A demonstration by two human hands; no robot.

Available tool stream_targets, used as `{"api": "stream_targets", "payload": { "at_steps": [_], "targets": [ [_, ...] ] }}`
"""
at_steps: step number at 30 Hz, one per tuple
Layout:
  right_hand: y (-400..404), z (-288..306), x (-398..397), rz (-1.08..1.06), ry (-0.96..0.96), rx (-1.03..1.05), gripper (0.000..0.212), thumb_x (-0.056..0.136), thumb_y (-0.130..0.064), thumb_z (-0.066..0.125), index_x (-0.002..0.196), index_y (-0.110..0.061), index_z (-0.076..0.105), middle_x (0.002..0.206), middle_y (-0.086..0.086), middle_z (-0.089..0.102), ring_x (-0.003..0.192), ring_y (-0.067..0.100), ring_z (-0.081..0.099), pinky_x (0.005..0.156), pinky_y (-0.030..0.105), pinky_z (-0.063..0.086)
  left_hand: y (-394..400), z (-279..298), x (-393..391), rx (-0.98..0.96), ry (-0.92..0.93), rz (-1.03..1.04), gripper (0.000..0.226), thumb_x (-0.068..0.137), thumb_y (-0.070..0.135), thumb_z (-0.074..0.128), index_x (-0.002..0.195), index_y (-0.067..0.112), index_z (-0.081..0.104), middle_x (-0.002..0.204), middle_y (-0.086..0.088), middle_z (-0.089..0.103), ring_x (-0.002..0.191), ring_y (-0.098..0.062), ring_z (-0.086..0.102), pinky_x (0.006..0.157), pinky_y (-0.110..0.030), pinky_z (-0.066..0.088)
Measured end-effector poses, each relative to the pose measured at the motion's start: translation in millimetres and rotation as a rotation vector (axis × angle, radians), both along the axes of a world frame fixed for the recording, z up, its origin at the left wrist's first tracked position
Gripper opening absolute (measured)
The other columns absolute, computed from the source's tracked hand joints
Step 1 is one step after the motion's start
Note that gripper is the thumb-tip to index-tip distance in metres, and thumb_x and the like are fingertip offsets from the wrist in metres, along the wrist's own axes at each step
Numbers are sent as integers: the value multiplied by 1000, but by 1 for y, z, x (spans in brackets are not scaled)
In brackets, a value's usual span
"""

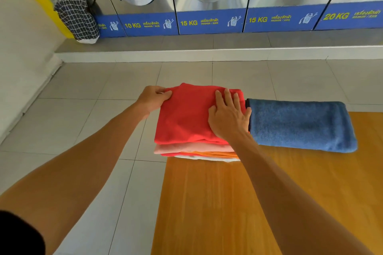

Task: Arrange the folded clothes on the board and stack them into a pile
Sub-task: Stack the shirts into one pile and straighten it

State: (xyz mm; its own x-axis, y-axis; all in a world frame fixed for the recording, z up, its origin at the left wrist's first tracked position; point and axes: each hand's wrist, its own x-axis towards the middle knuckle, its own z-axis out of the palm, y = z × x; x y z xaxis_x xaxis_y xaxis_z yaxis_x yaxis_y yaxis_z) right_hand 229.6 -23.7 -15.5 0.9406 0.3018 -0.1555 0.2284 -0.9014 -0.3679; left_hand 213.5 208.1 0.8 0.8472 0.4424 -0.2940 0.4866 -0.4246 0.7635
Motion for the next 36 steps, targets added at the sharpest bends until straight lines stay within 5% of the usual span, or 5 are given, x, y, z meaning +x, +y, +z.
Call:
{"api": "stream_targets", "payload": {
  "at_steps": [12, 17, 28, 32, 36],
  "targets": [
    [11, 17, -3, -150, 104, -191, 69, 96, -68, 5, 158, -39, 6, 169, 2, 4, 152, 43, 5, 114, 72, 3, 7, -12, 22, -99, -181, 220, 32, 93, 33, 52, 114, 12, 63, 111, -4, 66, 98, -22, 64, 82, -37, 54],
    [40, 21, -6, -122, -33, -85, 66, 95, -70, 10, 156, -45, 9, 169, 2, -6, 154, 29, -9, 117, 67, -3, 11, -16, 28, -137, -205, 34, 45, 88, 53, 55, 118, 20, 62, 114, 3, 64, 99, -16, 64, 85, -36, 55],
    [39, 10, 0, -138, -34, -160, 73, 90, -78, 8, 156, -46, 8, 169, -3, -3, 155, 23, -8, 119, 64, -2, 11, -29, 22, 126, -241, 69, 23, 96, 17, 53, 116, 14, 64, 117, -5, 65, 107, -25, 63, 87, -31, 51],
    [21, 25, -6, -455, 1, -5, 72, 97, -65, 28, 156, -24, 21, 162, 14, 24, 148, 35, 24, 115, 58, 21, -7, 0, 14, 457, -277, -75, 38, 94, 13, 51, 133, 14, 54, 134, -11, 58, 123, -30, 55, 103, -45, 45],
    [-24, 36, -46, -724, 3, 180, 57, 95, -51, 51, 134, -10, 50, 131, 12, 59, 120, 33, 55, 93, 44, 44, -59, 11, -14, 577, -429, -390, 41, 99, 33, 37, 136, 23, 53, 152, -11, 39, 145, -30, 27, 119, -53, 13]
  ]
}}
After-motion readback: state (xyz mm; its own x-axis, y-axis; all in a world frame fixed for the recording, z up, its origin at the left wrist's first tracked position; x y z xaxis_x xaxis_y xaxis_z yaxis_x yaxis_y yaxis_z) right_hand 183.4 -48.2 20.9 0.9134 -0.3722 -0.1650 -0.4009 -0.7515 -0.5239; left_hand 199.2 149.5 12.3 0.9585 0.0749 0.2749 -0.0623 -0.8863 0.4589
